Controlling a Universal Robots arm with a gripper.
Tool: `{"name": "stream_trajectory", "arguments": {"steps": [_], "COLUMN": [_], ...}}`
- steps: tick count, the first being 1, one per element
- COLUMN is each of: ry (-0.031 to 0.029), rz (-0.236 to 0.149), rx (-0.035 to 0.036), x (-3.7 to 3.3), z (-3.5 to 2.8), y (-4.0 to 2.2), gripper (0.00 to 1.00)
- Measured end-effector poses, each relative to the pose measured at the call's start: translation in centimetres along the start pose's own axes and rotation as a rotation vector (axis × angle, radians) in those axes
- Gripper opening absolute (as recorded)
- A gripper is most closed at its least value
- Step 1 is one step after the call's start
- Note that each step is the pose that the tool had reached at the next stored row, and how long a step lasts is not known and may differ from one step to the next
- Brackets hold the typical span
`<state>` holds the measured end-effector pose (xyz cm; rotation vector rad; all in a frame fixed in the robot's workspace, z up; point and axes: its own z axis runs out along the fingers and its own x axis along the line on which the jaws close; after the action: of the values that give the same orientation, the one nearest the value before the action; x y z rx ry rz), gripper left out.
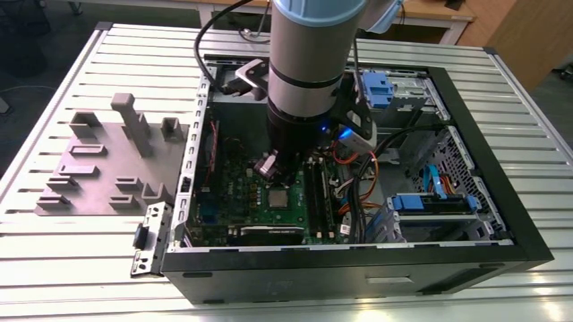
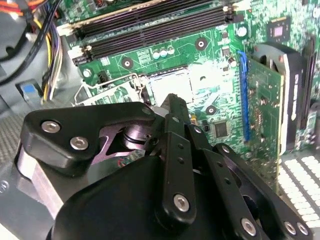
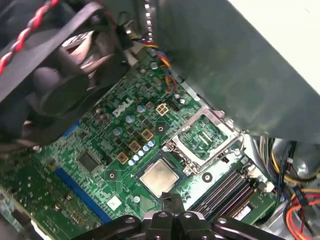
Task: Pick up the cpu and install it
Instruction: 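Close the cpu cover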
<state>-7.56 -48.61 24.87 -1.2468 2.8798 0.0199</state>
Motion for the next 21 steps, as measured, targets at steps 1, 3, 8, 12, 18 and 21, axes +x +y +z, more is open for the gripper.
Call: {"name": "stream_trajectory", "arguments": {"steps": [1, 3, 8, 12, 18, 21], "ry": [0.0002, 0.0005, 0.0014, 0.0022, 0.0028, 0.0028], "rz": [-0.018, -0.054, -0.145, -0.217, -0.272, -0.274], "rx": [-0.0001, -0.0004, -0.0012, -0.0018, -0.0022, -0.0023], "x": [0.00, 0.00, 0.00, 0.00, 0.00, 0.00], "z": [0.01, 0.02, 0.07, 0.10, 0.12, 0.12], "y": [0.00, 0.00, 0.00, 0.00, 0.00, 0.00], "gripper": [0.11, 0.11, 0.11, 0.11, 0.11, 0.11]}}
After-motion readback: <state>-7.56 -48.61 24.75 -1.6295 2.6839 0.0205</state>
